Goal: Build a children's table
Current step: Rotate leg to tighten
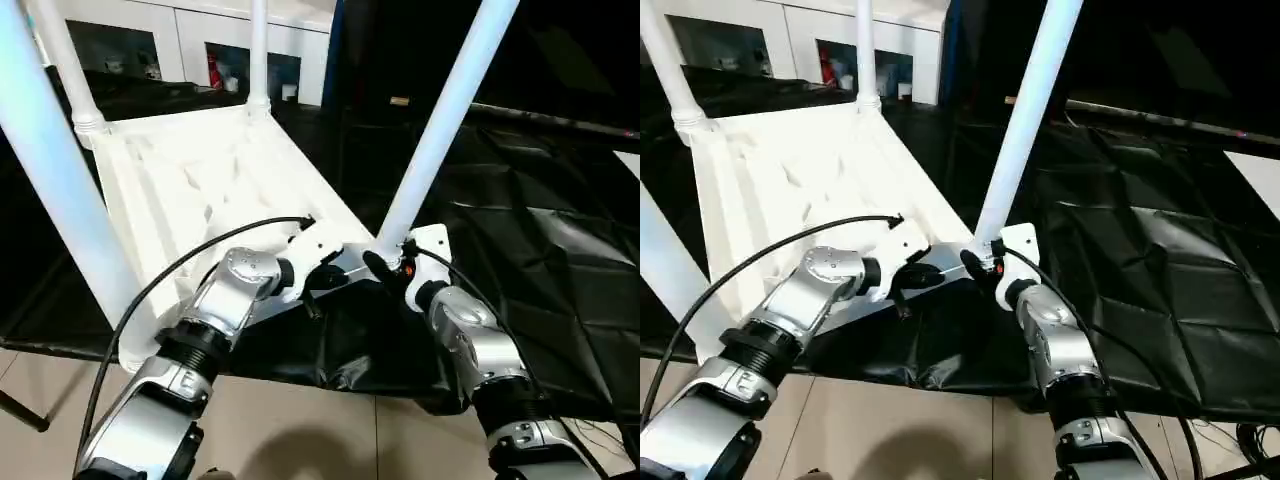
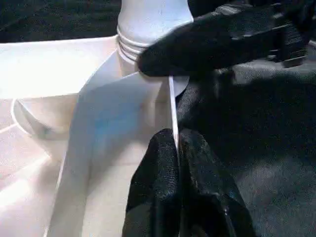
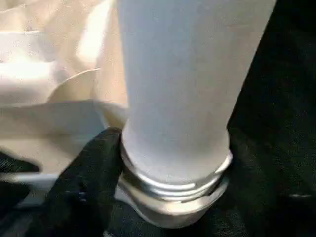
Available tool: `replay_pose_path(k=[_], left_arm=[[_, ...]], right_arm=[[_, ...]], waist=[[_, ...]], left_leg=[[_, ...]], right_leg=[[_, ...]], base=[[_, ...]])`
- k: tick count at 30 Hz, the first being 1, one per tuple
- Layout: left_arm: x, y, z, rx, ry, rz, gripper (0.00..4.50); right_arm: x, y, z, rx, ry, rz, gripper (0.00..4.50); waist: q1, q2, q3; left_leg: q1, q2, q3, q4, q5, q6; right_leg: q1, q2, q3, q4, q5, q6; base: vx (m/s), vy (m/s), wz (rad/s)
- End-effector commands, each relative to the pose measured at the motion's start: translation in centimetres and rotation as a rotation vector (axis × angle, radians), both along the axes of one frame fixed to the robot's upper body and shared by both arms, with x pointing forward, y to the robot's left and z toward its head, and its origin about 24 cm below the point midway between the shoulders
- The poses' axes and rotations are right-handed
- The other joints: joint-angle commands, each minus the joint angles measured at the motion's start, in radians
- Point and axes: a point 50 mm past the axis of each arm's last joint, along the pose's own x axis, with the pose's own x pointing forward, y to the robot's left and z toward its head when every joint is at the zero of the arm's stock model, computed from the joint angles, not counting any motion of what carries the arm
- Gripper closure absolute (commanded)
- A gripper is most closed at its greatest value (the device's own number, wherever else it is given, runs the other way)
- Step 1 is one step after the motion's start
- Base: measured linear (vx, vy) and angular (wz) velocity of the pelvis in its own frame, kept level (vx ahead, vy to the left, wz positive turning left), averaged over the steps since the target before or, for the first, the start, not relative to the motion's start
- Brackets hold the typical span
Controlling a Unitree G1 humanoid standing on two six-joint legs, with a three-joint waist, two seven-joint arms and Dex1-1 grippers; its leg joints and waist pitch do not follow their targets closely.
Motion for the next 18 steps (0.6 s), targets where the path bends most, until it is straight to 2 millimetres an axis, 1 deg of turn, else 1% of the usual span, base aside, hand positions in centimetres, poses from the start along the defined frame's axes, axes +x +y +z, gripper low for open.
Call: replay_pose_path(k=[1,2,3,4,5,6,7,8,10,11,14,15,16,17,18], left_arm=[[-0.7,-0.3,-0.4,-0.014,0.016,-0.071,4.50],[-0.9,0.1,-0.3,-0.021,0.023,-0.090,4.50],[-0.9,0.2,-0.3,-0.021,0.024,-0.093,4.50],[-1.1,0.7,-0.1,-0.029,0.031,-0.122,4.50],[-1.3,1.0,0.0,-0.036,0.035,-0.144,4.50],[-1.7,1.5,0.0,-0.048,0.063,-0.170,4.50],[-2.0,2.0,0.1,-0.059,0.087,-0.202,4.50],[-2.0,2.0,0.2,-0.060,0.088,-0.208,4.50],[-2.4,2.6,0.4,-0.075,0.088,-0.245,4.50],[-2.4,2.8,0.4,-0.078,0.094,-0.242,4.50],[-2.5,3.1,0.3,-0.073,0.105,-0.238,4.50],[-2.4,3.2,0.3,-0.069,0.102,-0.232,4.50],[-2.4,3.2,0.3,-0.069,0.101,-0.229,4.50],[-2.4,3.3,0.3,-0.069,0.099,-0.228,4.50],[-2.5,3.3,0.3,-0.070,0.100,-0.230,4.50]], right_arm=[[-0.1,1.8,2.0,0.009,-0.097,0.199,0.89],[-0.1,1.2,2.0,-0.022,-0.100,0.217,0.63],[-0.1,1.1,2.0,-0.025,-0.100,0.220,0.61],[-0.2,0.5,2.1,-0.050,-0.098,0.253,0.61],[-0.3,0.1,2.1,-0.066,-0.096,0.276,0.61],[-0.5,-0.3,2.1,-0.071,-0.083,0.321,0.61],[-0.8,-0.7,2.2,-0.071,-0.068,0.372,0.61],[-0.8,-0.8,2.2,-0.071,-0.066,0.380,0.61],[-1.0,-1.2,2.3,-0.068,-0.057,0.432,0.61],[-1.0,-1.2,2.3,-0.062,-0.056,0.434,0.61],[-1.1,-1.2,2.1,-0.070,-0.047,0.450,0.61],[-1.2,-1.3,1.9,-0.087,-0.043,0.461,0.61],[-1.3,-1.3,1.7,-0.093,-0.039,0.469,0.61],[-1.3,-1.3,1.6,-0.098,-0.038,0.468,0.78],[-1.3,-1.3,1.6,-0.097,-0.037,0.468,0.78]], waist=[[0.003,-0.001,-0.061],[0.003,-0.003,-0.061],[0.004,-0.001,-0.061],[0.004,-0.001,-0.061],[0.003,-0.001,-0.061],[0.002,0.000,-0.060],[0.004,-0.002,-0.061],[0.004,-0.001,-0.061],[0.006,0.001,-0.060],[0.006,0.000,-0.060],[0.005,-0.001,-0.061],[0.005,-0.005,-0.060],[0.006,-0.004,-0.060],[0.005,-0.005,-0.059],[0.005,-0.008,-0.060]], left_leg=[[-0.005,0.002,0.008,-0.054,-0.143,0.044],[-0.005,0.002,0.009,-0.053,-0.142,0.047],[-0.004,0.003,0.008,-0.053,-0.141,0.047],[-0.003,0.004,0.008,-0.053,-0.139,0.049],[-0.004,0.003,0.009,-0.053,-0.136,0.050],[-0.002,0.005,0.010,-0.053,-0.141,0.051],[-0.001,0.006,0.009,-0.053,-0.141,0.055],[-0.002,0.007,0.010,-0.052,-0.130,0.061],[0.003,0.008,0.012,-0.052,-0.140,0.061],[-0.001,0.007,0.011,-0.054,-0.137,0.057],[0.000,0.006,0.011,-0.053,-0.136,0.054],[-0.001,0.006,0.011,-0.053,-0.134,0.053],[-0.001,0.006,0.011,-0.053,-0.134,0.052],[-0.002,0.005,0.011,-0.053,-0.132,0.050],[-0.002,0.005,0.011,-0.052,-0.131,0.050]], right_leg=[[0.054,-0.054,0.042,-0.079,-0.141,-0.158],[0.055,-0.053,0.042,-0.080,-0.137,-0.162],[0.054,-0.054,0.041,-0.078,-0.134,-0.164],[0.054,-0.053,0.042,-0.077,-0.126,-0.169],[0.055,-0.053,0.042,-0.075,-0.121,-0.172],[0.052,-0.052,0.043,-0.076,-0.121,-0.176],[0.054,-0.053,0.042,-0.073,-0.116,-0.185],[0.053,-0.053,0.043,-0.071,-0.094,-0.192],[0.050,-0.052,0.043,-0.071,-0.089,-0.203],[0.053,-0.052,0.043,-0.070,-0.091,-0.204],[0.052,-0.053,0.043,-0.070,-0.093,-0.203],[0.054,-0.053,0.042,-0.070,-0.103,-0.200],[0.054,-0.054,0.042,-0.071,-0.107,-0.198],[0.054,-0.053,0.042,-0.072,-0.114,-0.193],[0.054,-0.053,0.043,-0.072,-0.117,-0.191]], base=[[0.000,0.000,0.00],[0.000,0.000,0.00],[0.000,0.000,0.00],[0.000,0.000,0.00],[0.000,0.000,0.00],[0.000,0.000,0.00],[0.000,0.000,0.00],[0.000,0.000,0.00],[0.000,0.000,0.00],[0.000,0.000,0.00],[0.000,0.000,0.00],[0.000,0.000,0.00],[0.000,0.000,0.00],[0.000,0.000,0.00],[0.000,0.000,0.00]])
